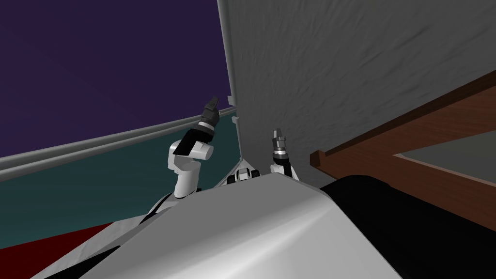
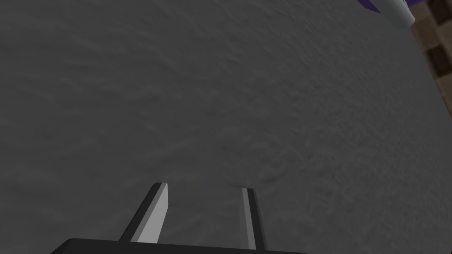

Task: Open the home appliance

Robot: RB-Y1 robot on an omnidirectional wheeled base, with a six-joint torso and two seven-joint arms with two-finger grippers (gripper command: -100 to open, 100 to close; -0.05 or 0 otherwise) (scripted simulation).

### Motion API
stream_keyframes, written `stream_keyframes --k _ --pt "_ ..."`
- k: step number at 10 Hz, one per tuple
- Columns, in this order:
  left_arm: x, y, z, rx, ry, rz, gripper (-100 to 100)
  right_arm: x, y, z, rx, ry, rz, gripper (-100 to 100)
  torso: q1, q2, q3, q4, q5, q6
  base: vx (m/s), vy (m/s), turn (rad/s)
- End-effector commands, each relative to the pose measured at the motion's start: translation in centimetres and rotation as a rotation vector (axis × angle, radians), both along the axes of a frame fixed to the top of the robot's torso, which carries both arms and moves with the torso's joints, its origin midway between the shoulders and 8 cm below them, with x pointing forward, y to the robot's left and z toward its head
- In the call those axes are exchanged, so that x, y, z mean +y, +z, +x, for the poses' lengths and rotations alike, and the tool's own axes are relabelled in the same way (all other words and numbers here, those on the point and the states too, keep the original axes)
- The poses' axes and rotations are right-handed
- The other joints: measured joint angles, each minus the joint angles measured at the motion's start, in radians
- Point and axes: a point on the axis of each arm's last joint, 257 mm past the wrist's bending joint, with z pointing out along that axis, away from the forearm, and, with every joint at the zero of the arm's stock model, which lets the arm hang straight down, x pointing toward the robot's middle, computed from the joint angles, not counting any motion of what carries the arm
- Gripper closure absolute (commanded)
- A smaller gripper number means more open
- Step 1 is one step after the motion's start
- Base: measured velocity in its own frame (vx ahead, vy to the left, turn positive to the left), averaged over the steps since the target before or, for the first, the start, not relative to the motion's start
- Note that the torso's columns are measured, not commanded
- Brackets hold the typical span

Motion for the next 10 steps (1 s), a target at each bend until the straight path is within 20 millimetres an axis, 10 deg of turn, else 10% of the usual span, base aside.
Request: stream_keyframes --k 1,10 --pt "-1.1 0.9 0.4 0.009 0.0 0.045 -100 0.1 -0.1 0.0 0.002 0.002 0.001 0 0.0 0.0 0.0 0.0 0.0 -0.001 0.011 -0.002 -0.043" --pt "-2.9 2.3 2.4 0.082 0.049 0.19 -100 0.9 -0.6 0.3 0.016 0.022 0.005 0 -0.001 0.0 0.0 0.0 0.0 0.0 0.01 0.0 -0.037"
